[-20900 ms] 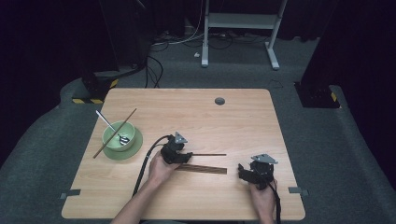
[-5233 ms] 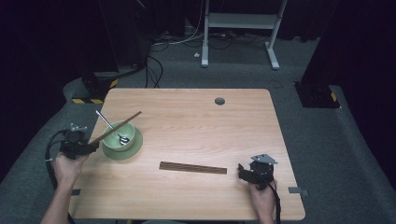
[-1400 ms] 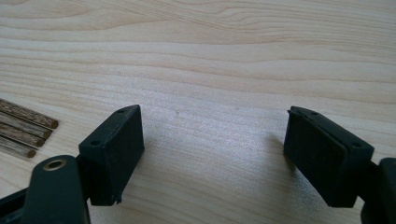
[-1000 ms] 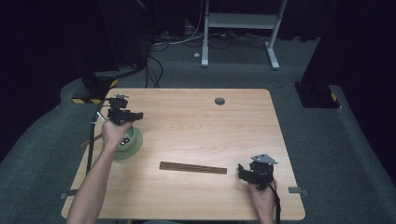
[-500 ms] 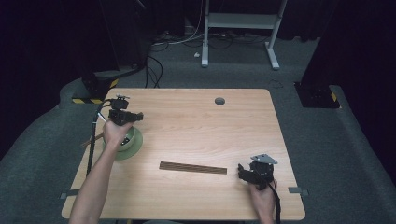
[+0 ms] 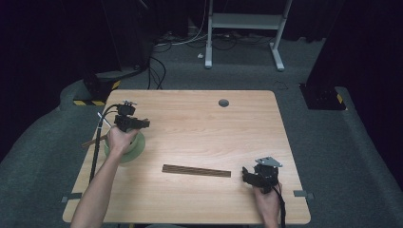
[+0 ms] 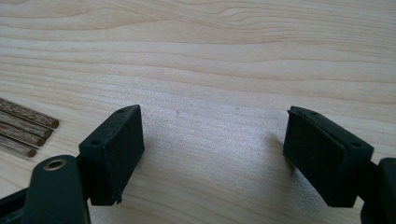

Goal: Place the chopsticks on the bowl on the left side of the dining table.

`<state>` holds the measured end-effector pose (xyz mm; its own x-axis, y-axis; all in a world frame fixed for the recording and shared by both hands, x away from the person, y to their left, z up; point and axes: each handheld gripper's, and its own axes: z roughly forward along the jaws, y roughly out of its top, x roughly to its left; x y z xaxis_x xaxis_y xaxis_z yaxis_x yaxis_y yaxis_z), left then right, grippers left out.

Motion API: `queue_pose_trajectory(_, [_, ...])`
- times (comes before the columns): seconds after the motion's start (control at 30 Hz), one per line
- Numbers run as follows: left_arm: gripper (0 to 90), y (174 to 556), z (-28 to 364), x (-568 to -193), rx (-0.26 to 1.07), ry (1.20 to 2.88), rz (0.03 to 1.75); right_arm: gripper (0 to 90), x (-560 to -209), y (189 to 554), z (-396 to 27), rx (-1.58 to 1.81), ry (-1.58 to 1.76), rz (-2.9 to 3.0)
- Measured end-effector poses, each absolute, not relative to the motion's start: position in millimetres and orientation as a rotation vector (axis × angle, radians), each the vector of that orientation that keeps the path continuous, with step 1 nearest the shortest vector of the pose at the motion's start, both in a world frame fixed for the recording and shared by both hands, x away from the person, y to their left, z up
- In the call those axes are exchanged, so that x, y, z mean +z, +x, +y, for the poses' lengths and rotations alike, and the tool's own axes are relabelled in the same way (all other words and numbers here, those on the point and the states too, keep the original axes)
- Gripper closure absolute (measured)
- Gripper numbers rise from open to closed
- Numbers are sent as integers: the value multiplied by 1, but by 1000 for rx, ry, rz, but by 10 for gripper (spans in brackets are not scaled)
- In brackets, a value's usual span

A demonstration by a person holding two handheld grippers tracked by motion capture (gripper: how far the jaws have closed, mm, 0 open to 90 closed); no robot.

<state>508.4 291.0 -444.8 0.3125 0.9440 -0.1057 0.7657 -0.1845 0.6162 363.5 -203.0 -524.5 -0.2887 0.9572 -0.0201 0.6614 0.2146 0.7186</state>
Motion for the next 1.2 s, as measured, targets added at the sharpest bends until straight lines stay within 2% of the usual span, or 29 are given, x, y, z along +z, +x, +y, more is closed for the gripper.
queue_pose_trajectory(1.2, [350, 469, 277, -436, 370, 2052, 1404, 196, -525, 364, -203, 843, 1494, 2029])
